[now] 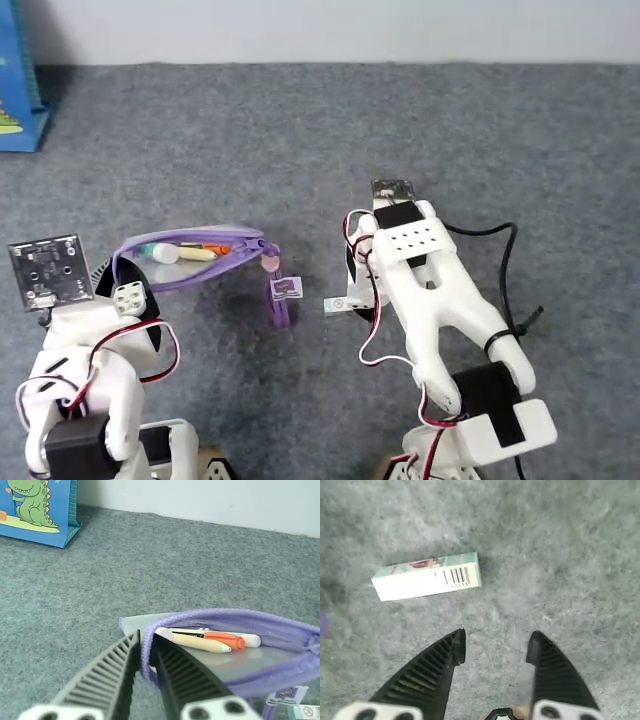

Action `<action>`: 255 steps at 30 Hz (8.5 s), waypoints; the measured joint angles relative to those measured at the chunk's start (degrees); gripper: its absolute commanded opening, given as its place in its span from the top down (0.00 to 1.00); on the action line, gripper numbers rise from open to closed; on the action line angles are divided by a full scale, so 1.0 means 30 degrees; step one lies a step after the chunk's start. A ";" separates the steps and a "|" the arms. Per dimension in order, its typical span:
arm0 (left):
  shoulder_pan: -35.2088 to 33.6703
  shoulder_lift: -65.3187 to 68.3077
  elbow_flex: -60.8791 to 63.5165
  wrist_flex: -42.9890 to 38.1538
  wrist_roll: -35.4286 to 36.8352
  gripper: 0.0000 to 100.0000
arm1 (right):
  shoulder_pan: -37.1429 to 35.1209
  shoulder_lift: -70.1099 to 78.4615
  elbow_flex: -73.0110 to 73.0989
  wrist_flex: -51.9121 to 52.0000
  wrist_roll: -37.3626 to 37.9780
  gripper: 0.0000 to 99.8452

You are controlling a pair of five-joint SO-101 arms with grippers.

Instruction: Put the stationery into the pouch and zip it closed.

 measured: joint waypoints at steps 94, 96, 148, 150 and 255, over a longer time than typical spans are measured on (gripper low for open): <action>-0.0059 -0.0029 0.0410 -0.0176 0.0000 0.99 | -0.5919 -1.1575 -0.3634 -0.2930 0.0527 0.99; -0.0059 -0.0029 0.0440 -0.0176 0.0000 0.99 | -0.6388 -1.2308 -0.2579 -0.3692 0.0791 0.99; 0.0000 -0.0029 0.0645 -0.0381 0.0000 0.99 | -1.0872 -1.1810 1.3626 -3.5165 0.4454 0.81; 0.0000 -0.0029 0.0645 -0.0381 0.0000 0.99 | -1.0872 -1.1810 1.3626 -3.5077 0.4454 0.82; -0.0059 -0.0029 0.0938 -0.0381 0.0000 0.99 | -0.7150 -1.3216 1.3333 -2.2388 0.3311 0.99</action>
